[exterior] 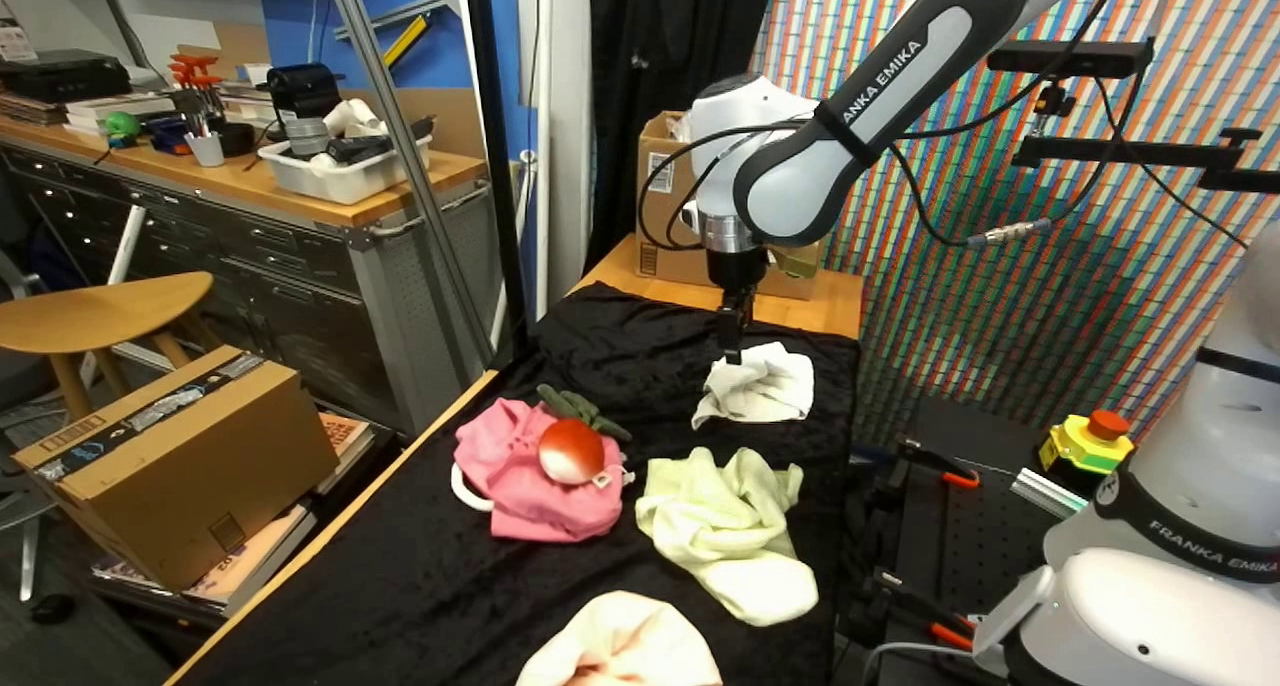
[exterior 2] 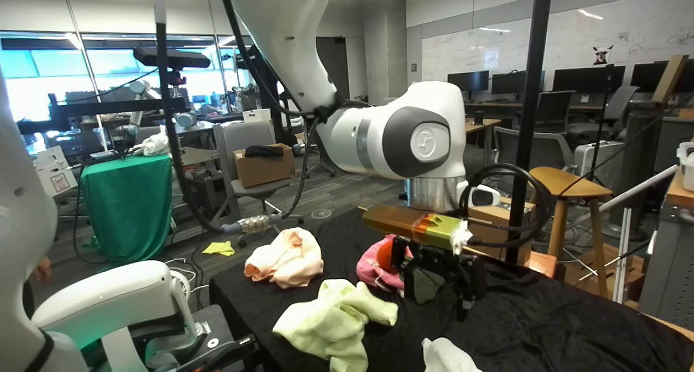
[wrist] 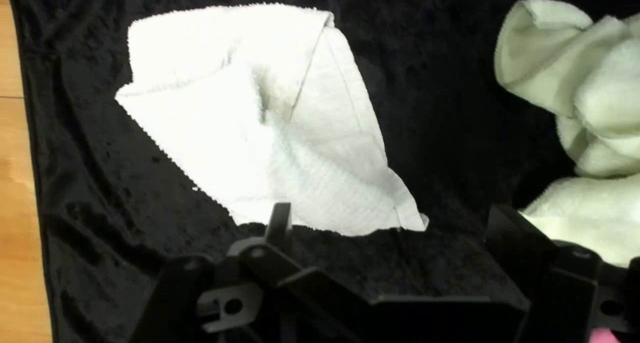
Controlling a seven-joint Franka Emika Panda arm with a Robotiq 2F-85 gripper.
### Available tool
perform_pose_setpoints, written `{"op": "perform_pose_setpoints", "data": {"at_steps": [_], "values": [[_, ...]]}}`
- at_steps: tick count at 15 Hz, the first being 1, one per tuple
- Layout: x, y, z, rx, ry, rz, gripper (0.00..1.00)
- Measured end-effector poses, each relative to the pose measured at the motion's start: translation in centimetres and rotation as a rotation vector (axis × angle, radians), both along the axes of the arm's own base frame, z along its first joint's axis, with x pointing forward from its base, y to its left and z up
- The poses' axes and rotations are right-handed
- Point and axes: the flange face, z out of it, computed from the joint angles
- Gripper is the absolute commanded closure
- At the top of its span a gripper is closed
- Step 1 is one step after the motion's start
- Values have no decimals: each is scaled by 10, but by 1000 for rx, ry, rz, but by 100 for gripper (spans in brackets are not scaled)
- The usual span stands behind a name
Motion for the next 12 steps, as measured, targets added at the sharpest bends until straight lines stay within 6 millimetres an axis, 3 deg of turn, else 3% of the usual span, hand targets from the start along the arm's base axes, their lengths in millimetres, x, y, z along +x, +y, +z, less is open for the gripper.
{"op": "perform_pose_setpoints", "data": {"at_steps": [6, 12], "values": [[-14, -48, -42, 30, 66, 75, 0], [-20, -73, -86, 5, 63, 108, 0]]}}
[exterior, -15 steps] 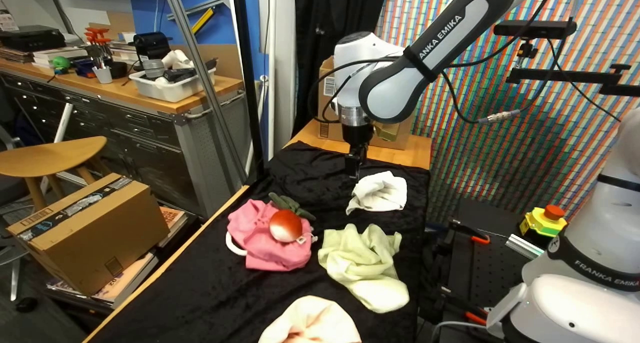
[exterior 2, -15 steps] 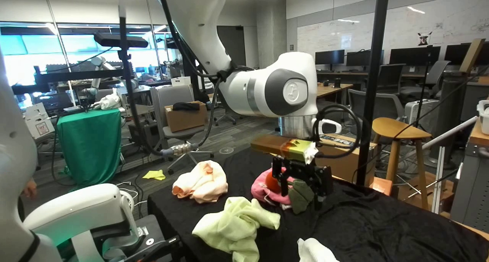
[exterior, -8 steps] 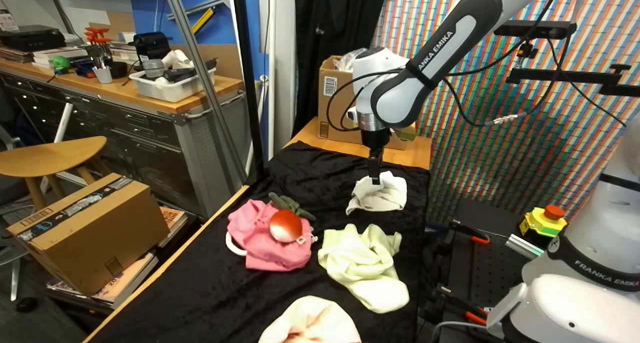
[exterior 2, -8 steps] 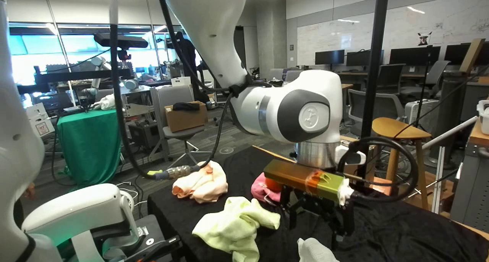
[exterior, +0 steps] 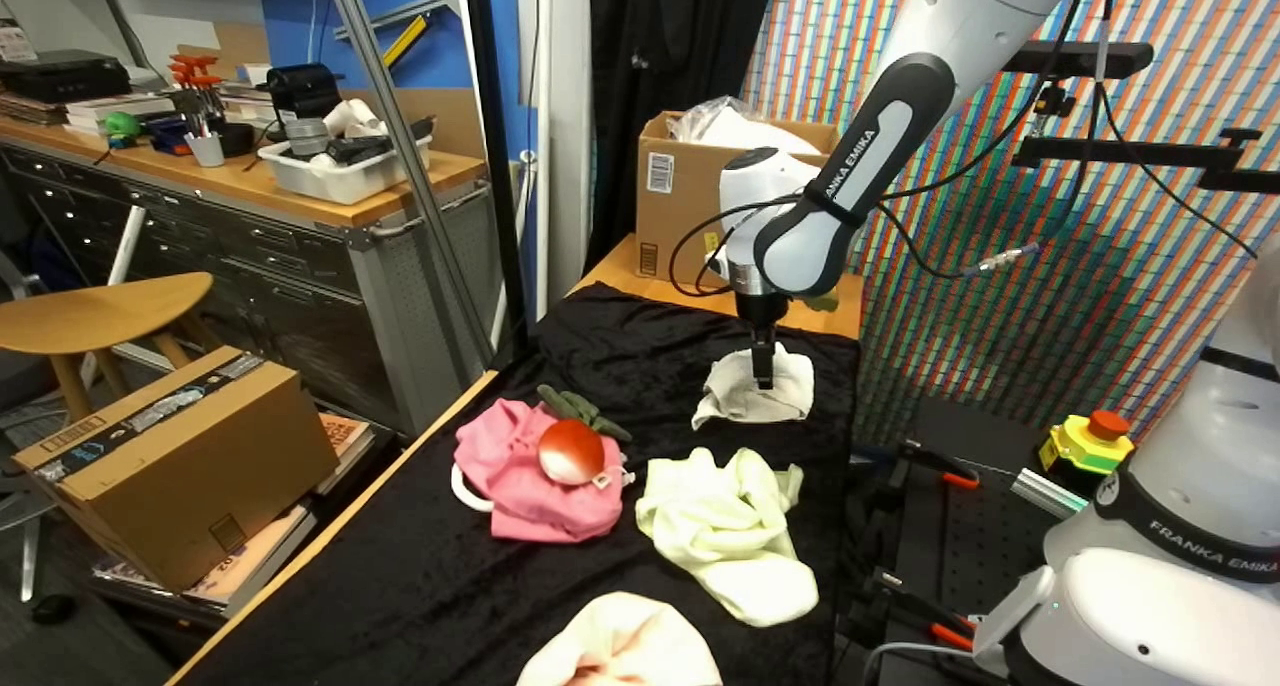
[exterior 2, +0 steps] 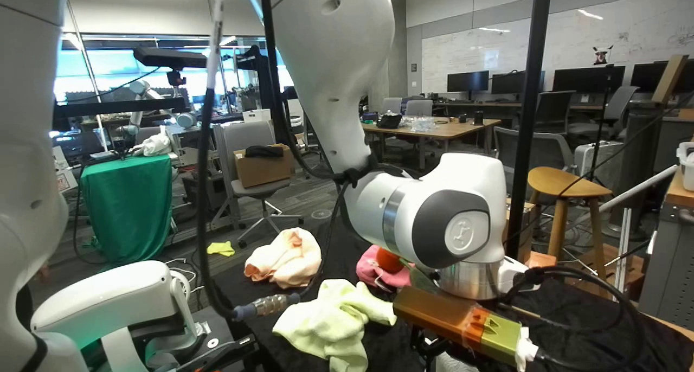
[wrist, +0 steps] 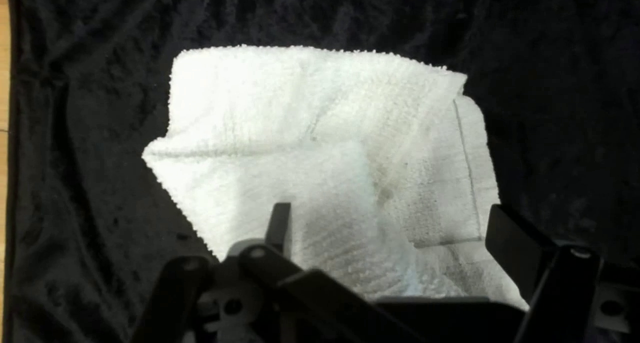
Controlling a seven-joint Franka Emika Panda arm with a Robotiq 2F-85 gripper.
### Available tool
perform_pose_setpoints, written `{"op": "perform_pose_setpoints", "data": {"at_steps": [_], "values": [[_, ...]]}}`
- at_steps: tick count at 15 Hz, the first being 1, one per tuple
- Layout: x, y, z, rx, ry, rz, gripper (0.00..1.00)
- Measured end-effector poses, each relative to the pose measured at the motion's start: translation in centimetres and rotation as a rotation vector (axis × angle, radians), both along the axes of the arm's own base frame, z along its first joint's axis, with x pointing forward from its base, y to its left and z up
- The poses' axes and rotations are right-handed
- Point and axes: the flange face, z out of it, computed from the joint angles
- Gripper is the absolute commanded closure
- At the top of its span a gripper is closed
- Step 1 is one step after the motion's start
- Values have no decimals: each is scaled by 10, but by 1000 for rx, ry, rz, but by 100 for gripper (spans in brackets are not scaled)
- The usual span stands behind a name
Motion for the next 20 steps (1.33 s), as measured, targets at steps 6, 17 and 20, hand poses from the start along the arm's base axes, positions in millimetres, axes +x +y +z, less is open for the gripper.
{"op": "perform_pose_setpoints", "data": {"at_steps": [6, 17, 20], "values": [[8, -7, -8, -5, -93, 4, 19], [14, -3, -6, 3, -136, 1, 98], [23, 15, 1, 62, -152, -5, 99]]}}
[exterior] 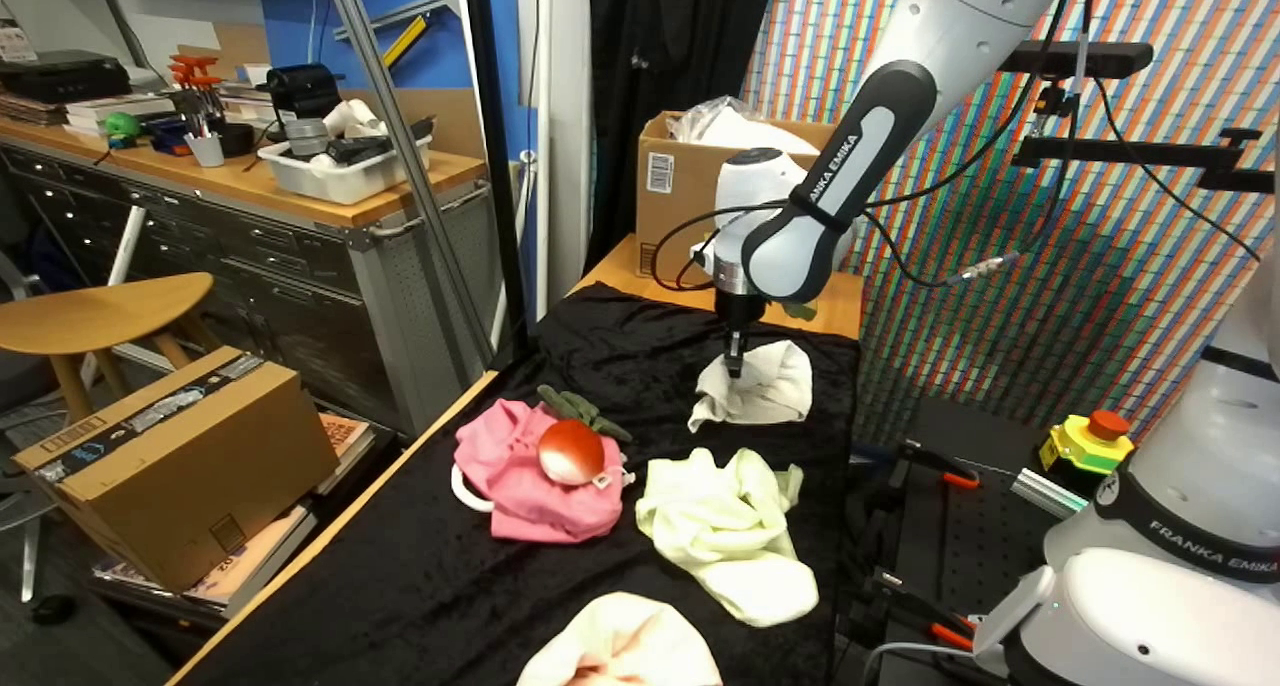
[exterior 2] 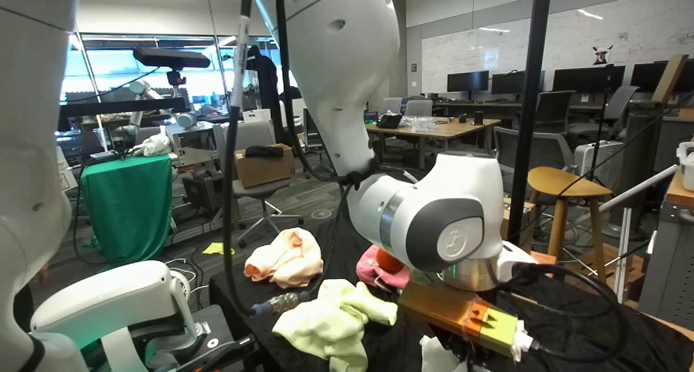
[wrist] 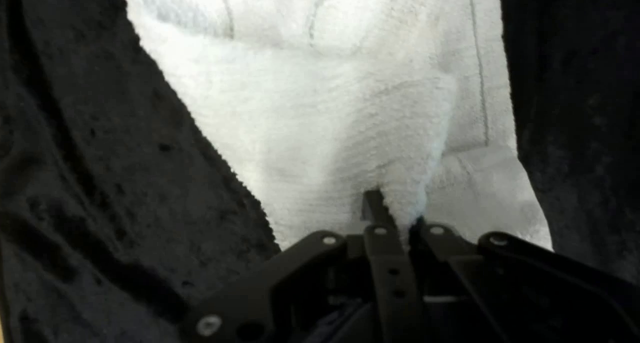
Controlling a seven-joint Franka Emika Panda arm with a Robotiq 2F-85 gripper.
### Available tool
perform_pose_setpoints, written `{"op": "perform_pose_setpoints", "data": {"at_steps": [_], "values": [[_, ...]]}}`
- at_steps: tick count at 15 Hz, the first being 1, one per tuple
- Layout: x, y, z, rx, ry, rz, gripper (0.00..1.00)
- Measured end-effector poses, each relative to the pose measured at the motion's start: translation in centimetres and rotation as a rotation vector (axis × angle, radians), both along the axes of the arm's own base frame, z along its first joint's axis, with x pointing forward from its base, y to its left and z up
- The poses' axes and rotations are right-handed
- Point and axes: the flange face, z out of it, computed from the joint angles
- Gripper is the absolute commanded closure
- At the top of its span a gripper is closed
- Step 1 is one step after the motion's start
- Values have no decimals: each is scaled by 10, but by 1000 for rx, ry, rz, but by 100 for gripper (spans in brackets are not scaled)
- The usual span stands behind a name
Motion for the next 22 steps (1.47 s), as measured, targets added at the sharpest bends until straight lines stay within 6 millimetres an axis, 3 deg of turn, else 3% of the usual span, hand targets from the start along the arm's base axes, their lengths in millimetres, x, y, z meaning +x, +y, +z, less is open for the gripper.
{"op": "perform_pose_setpoints", "data": {"at_steps": [4, 14, 18, 22], "values": [[18, 32, 36, 74, -56, 56, 98], [45, 120, 171, 75, -324, 184, 99], [50, 160, 202, 110, -445, 110, 99], [54, 192, 218, 140, -532, 55, 99]]}}
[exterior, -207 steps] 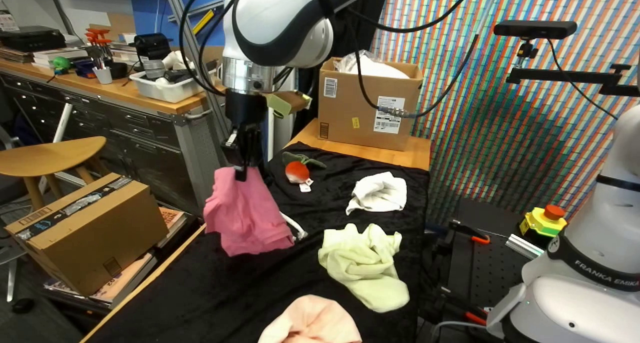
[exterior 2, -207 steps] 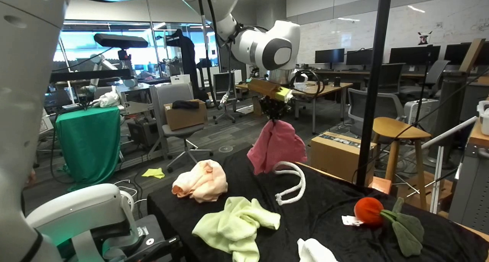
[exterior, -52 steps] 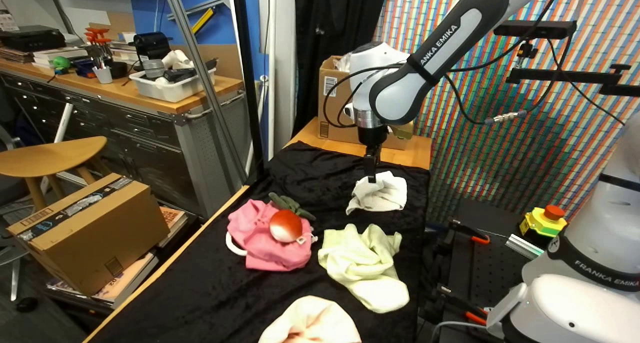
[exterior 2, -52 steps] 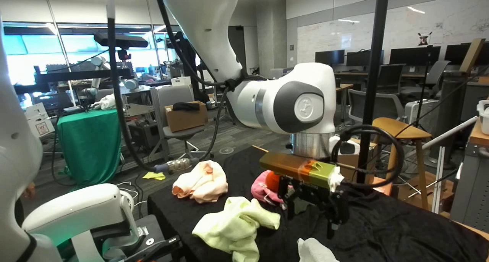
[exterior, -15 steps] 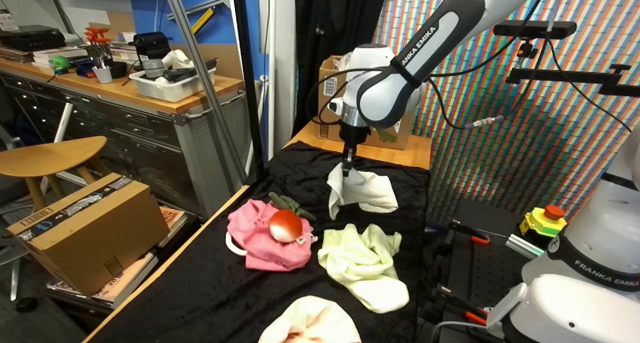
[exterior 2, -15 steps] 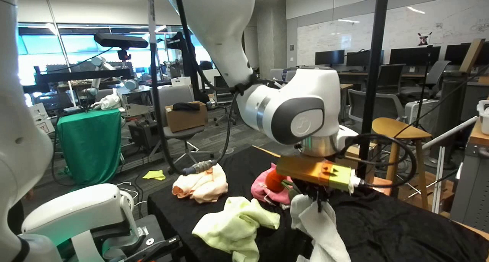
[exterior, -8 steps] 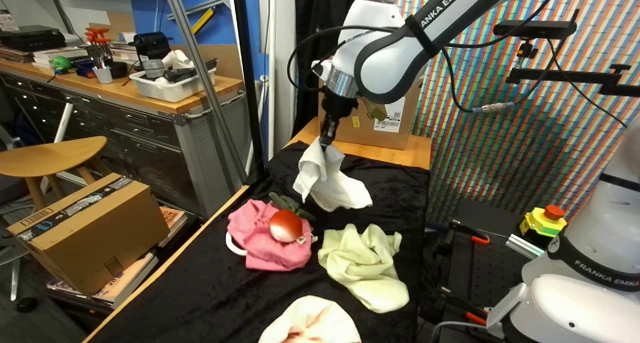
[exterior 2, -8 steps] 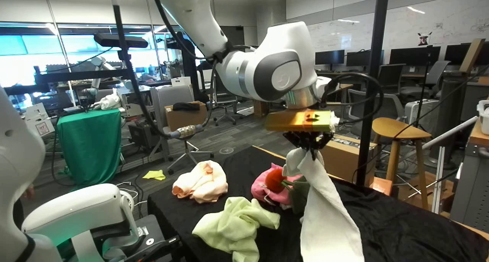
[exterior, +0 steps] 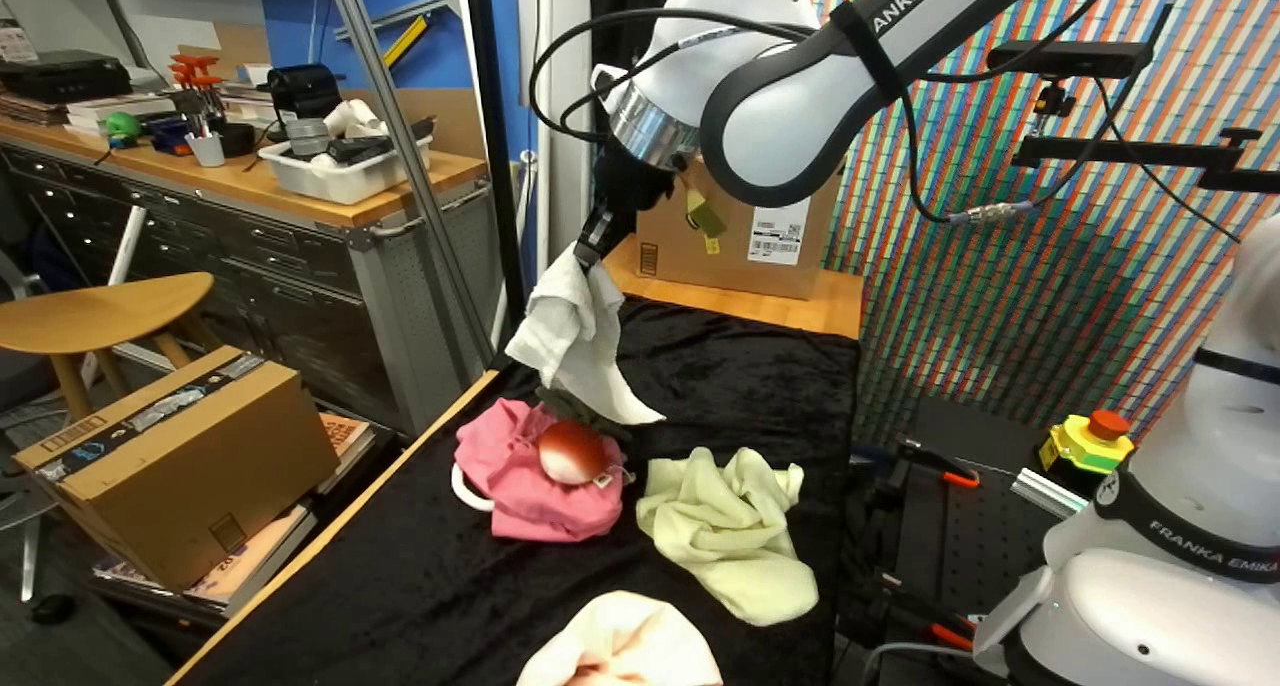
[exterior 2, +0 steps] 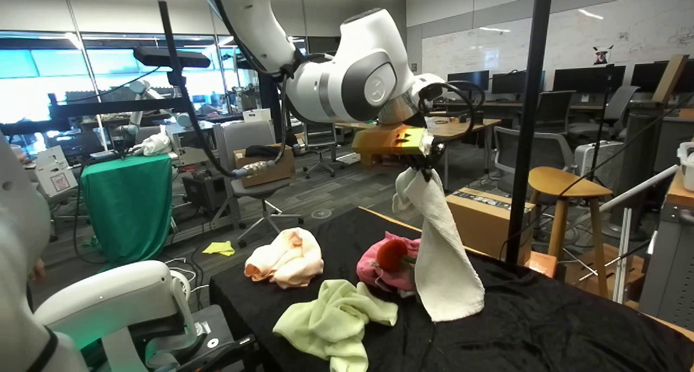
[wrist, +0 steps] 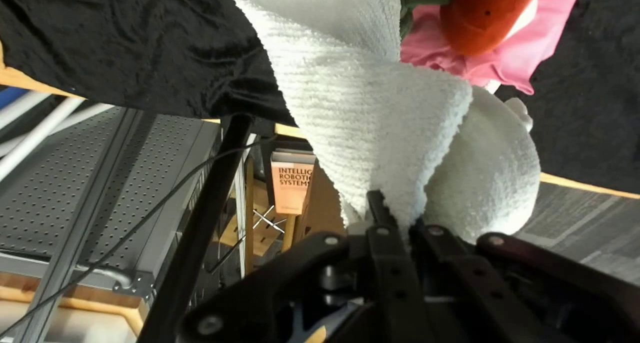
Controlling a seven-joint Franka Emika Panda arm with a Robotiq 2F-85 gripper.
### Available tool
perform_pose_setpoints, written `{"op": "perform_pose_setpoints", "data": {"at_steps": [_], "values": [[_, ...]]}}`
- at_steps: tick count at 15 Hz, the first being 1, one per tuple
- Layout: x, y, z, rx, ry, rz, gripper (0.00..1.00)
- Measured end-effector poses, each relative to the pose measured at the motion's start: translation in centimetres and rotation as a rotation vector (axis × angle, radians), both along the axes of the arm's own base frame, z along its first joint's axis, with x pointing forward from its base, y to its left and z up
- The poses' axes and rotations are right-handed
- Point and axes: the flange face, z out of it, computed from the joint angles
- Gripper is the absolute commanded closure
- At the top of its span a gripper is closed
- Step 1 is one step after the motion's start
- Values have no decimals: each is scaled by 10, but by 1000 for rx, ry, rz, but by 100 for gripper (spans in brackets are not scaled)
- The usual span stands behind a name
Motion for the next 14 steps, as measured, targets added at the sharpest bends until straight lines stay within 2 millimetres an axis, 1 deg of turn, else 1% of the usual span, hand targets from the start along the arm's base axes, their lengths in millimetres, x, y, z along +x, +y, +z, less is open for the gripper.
{"op": "perform_pose_setpoints", "data": {"at_steps": [3, 4, 5, 6, 7, 10, 14], "values": [[-2, 22, 4, 0, -32, 6, 99], [-4, 29, 3, -9, -35, 14, 96], [-5, 35, 2, -19, -37, 20, 70], [-7, 41, 0, -32, -39, 31, 69], [-9, 47, -3, -45, -40, 40, 64], [-14, 60, -10, -69, -38, 62, 39], [-16, 70, -19, -73, -14, 76, 10]]}}
